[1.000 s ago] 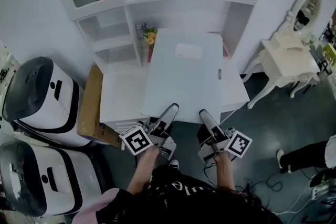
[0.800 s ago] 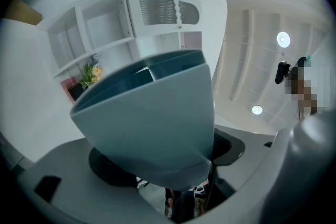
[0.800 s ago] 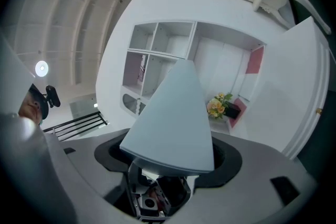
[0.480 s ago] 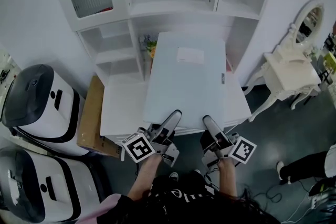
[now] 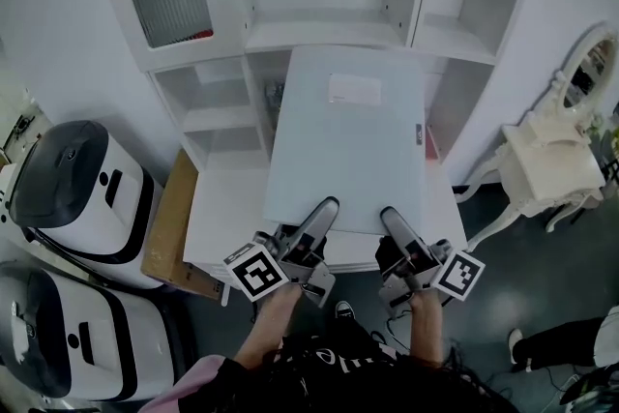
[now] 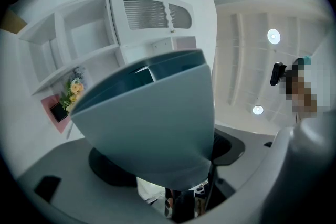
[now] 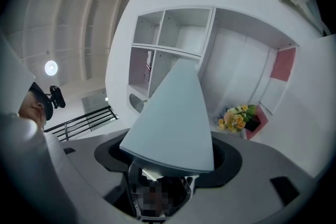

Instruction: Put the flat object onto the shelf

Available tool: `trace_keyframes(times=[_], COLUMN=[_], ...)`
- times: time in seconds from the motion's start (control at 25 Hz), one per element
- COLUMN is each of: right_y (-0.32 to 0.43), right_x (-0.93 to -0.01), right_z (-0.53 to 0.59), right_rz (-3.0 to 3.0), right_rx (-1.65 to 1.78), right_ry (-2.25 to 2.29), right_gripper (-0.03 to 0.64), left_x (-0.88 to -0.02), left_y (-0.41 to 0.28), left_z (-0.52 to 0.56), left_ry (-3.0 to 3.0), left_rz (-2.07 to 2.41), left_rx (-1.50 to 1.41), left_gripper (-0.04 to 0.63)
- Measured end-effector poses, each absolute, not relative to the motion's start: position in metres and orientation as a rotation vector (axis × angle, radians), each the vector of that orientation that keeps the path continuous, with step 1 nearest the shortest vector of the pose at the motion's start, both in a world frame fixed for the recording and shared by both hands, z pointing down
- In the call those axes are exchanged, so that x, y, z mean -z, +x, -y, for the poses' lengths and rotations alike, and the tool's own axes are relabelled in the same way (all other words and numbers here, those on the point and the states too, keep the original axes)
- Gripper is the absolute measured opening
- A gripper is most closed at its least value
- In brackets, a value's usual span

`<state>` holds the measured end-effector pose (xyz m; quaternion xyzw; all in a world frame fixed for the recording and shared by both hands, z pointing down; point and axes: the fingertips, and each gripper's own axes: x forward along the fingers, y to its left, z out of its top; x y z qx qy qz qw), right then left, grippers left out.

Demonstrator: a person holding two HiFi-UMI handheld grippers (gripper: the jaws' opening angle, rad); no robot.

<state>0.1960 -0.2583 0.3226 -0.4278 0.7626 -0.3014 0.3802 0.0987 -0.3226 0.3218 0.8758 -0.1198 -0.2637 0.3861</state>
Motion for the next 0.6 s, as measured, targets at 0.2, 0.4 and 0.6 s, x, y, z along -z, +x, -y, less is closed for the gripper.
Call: trace_keyframes(times=[0.2, 0.4, 0.6], right_y=[0.221, 0.238, 0.249], right_x=[-0.311, -0.298, -0.283], right_z=[0.287, 0.311, 0.336], right_rz=[-1.975, -2.011, -2.035], right_rx=[0.778, 0.780, 0.773], right_ry=[-1.046, -1.028, -1.018], right_gripper=[0.311, 0.311, 0.311], left_x=[-0.308, -0.297, -0.278], left_y=[0.121, 0.135, 0.147], left_z=[0.347, 0.368, 0.388], left_ry=[2.248, 2.238, 2.231], left_rz=[0.350, 0.386, 0.352], left_rx=[0.708, 0.741, 0.796], left_gripper=[0.388, 0.388, 0.388])
